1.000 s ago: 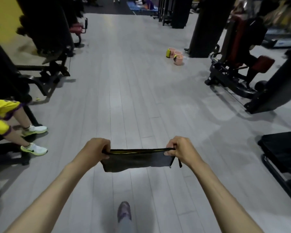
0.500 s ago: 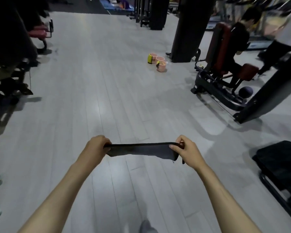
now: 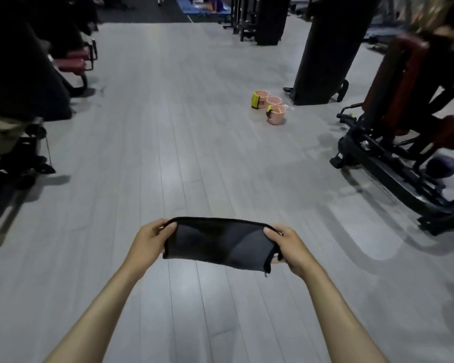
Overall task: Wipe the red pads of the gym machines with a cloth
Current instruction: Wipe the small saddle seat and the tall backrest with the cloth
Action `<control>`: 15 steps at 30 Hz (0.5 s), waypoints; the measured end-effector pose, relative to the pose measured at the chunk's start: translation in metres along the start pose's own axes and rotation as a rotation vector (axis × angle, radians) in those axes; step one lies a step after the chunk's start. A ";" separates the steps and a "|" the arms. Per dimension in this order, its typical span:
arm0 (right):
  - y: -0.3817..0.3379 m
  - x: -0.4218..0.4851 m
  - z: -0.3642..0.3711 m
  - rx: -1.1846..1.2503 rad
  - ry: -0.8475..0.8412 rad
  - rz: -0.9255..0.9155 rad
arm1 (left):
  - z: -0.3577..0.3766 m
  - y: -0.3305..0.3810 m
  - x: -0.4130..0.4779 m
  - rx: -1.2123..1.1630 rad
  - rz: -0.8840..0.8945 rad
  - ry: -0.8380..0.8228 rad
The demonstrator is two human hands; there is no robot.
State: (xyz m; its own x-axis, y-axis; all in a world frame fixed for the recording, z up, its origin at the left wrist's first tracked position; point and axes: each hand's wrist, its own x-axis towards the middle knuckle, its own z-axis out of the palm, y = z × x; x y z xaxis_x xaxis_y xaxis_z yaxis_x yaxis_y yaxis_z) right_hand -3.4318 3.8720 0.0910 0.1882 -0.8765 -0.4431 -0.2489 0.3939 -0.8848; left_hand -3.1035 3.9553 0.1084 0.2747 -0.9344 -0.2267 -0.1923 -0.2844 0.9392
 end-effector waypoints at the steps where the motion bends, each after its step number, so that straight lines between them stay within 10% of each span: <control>1: -0.010 0.022 0.004 0.006 -0.023 0.048 | 0.003 0.006 0.022 -0.009 -0.033 0.014; 15: -0.146 0.320 0.085 0.144 -0.036 0.116 | 0.084 0.073 0.346 -0.030 0.030 -0.174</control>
State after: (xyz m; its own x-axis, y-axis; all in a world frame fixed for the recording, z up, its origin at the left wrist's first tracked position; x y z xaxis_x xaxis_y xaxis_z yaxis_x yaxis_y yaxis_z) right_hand -3.2545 3.5574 0.0665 0.2009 -0.8133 -0.5460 -0.1332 0.5295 -0.8378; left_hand -3.1014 3.5937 0.0773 0.1014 -0.9662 -0.2369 -0.1695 -0.2514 0.9529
